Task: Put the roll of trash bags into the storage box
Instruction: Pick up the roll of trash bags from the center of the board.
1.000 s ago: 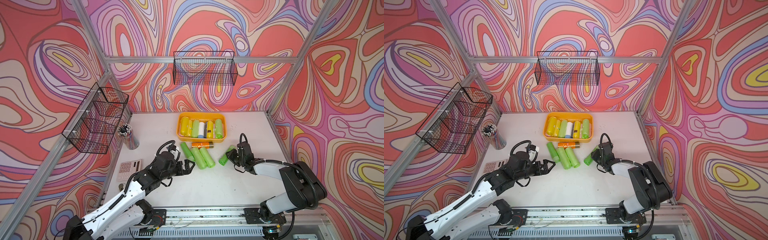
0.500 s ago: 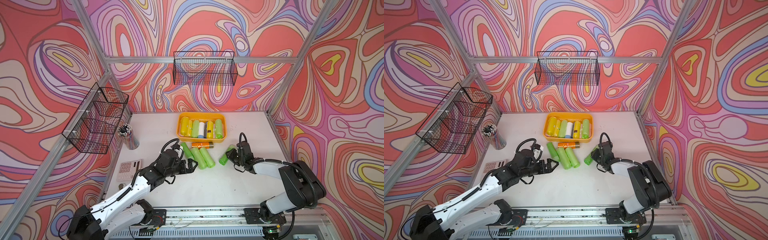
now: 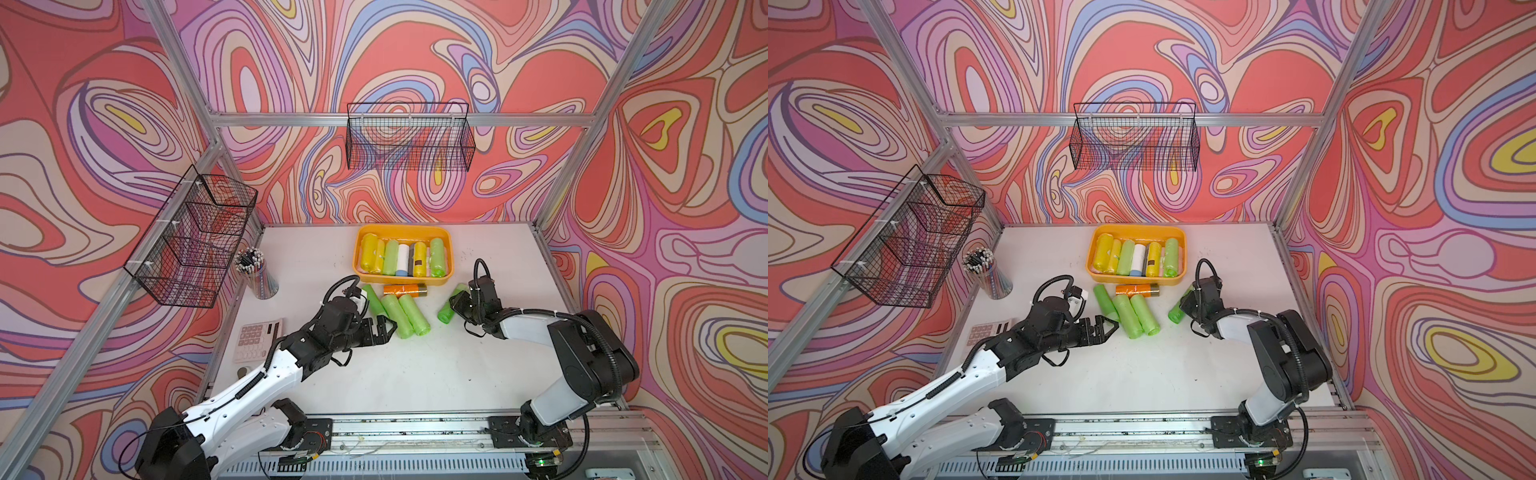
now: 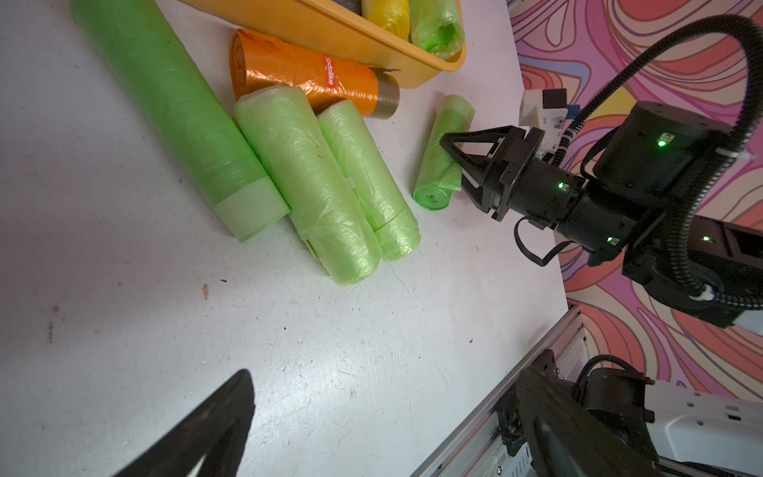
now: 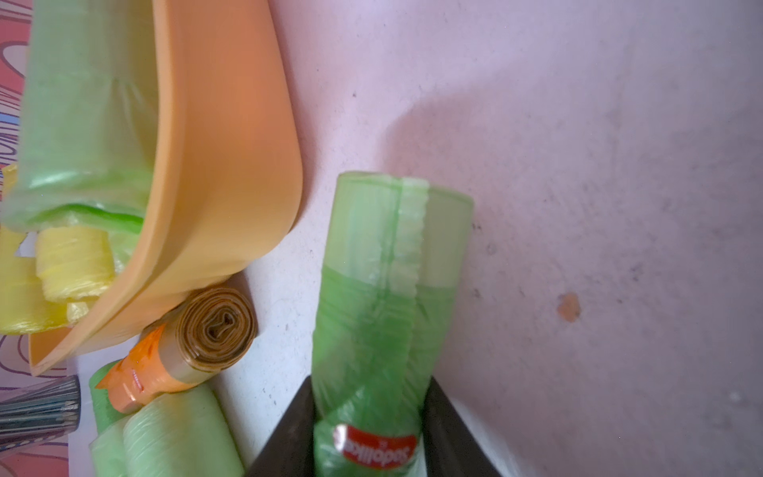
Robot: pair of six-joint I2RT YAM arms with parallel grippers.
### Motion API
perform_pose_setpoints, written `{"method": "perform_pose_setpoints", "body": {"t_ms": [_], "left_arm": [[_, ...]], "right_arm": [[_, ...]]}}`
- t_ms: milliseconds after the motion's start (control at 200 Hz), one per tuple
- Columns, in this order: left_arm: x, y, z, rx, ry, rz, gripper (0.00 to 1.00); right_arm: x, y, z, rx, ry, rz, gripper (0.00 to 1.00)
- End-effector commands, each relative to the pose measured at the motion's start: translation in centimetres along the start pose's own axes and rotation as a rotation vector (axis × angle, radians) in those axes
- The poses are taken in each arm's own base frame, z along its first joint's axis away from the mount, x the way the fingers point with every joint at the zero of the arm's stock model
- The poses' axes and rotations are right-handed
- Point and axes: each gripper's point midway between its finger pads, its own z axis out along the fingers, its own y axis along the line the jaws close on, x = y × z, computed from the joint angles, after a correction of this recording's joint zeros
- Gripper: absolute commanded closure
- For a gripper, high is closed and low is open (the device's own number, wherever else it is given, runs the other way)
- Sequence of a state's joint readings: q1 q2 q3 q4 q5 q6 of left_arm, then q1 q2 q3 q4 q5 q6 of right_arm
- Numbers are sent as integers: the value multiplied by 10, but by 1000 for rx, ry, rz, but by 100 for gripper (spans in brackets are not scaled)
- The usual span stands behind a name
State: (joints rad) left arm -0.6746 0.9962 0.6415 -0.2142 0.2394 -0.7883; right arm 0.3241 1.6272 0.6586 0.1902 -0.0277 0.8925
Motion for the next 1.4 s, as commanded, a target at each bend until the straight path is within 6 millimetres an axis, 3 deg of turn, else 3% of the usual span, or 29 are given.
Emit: {"method": "perform_pose_setpoints", "body": {"t_ms": [0, 150, 496, 891, 1102, 1392], "left_arm": [[-10, -12, -4, 22, -25, 22, 0], [-15, -17, -13, 3, -19, 36, 0], [-41, -26, -32, -53, -93, 95, 0], [-52, -18, -13, -139, -75, 70, 0], [-79, -28, -17, -172, -108, 98, 0], [-98, -37, -15, -172, -144, 100, 0]], "right_arm": [[24, -43, 8, 166, 77, -11, 61], [23, -37, 9, 154, 90, -17, 77], [-6, 5, -17, 78, 49, -28, 80], [-41, 57, -58, -38, -18, -61, 80], [-57, 89, -69, -117, -32, -114, 80], [-84, 128, -72, -159, -52, -213, 80]]}}
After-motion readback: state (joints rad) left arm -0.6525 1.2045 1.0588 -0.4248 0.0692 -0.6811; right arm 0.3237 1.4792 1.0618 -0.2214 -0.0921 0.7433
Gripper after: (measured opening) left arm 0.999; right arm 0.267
